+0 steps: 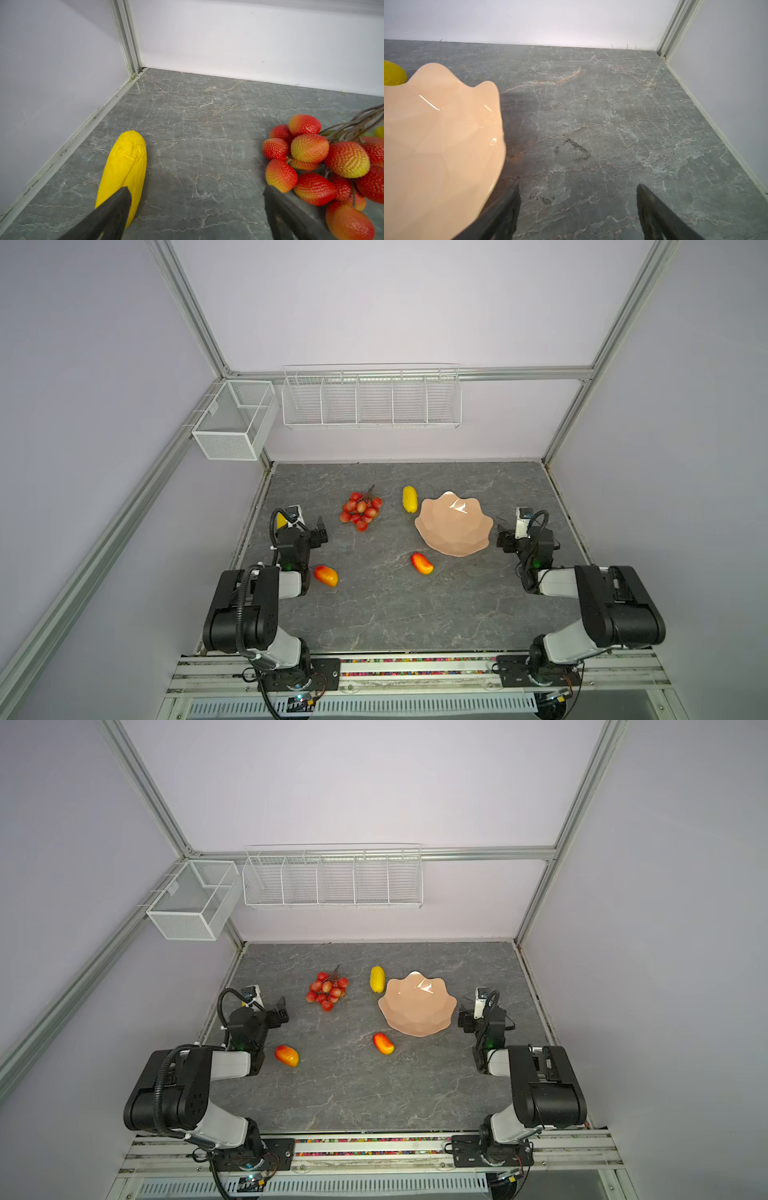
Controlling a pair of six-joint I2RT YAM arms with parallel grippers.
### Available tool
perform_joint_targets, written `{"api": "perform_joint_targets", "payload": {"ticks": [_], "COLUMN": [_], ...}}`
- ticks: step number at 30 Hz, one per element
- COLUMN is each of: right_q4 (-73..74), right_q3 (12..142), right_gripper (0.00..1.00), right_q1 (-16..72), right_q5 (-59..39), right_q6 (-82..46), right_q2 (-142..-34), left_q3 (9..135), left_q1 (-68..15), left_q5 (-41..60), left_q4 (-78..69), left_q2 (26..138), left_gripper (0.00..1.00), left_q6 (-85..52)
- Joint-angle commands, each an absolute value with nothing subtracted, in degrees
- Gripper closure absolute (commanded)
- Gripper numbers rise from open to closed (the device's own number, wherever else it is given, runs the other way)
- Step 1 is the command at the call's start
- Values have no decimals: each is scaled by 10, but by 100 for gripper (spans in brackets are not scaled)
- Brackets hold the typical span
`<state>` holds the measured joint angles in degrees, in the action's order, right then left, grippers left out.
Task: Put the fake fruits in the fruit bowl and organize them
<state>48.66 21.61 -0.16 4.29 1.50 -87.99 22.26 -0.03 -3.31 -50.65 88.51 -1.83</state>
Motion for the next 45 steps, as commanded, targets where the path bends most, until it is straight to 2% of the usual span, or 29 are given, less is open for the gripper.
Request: {"api": "perform_joint_targets", "payload": {"ticks": [1,22,24,28,31,32,35,37,41,45], "right_q4": [488,492,489,302,149,107,-5,-42,-33,-16], "right_q3": [223,220,213,255,317,340,406,432,441,451], "right_gripper": [12,12,12,12,12,12,12,12,12,12], "right_q1": [-1,-1,0,4,15,25,77,124,219,297], "right_q5": [47,48,69,110,107,108,92,74,23,17], "right_q6": [18,18,13,-18,-50,-58,-67,-71,-99,-126], "right_q2": [-875,-873,-847,-721,-667,-660,-661,-665,-671,-693], "left_q3": [229,229,230,304,383,416,523,563,623,675], "left_q1": [1,1,0,-37,-92,-107,-121,-135,-190,-225], "left_q5": [-29,-29,-30,-100,-125,-118,-49,-19,-12,-37], "left_q4": [-508,-508,-492,-293,-200,-164,-56,-36,-24,-35], "left_q2": [888,888,863,760,760,772,818,846,910,977], "left_gripper": [1,1,3,4,4,6,19,22,25,29], "left_q6": [-9,-9,-7,5,26,27,-2,-4,36,45]}}
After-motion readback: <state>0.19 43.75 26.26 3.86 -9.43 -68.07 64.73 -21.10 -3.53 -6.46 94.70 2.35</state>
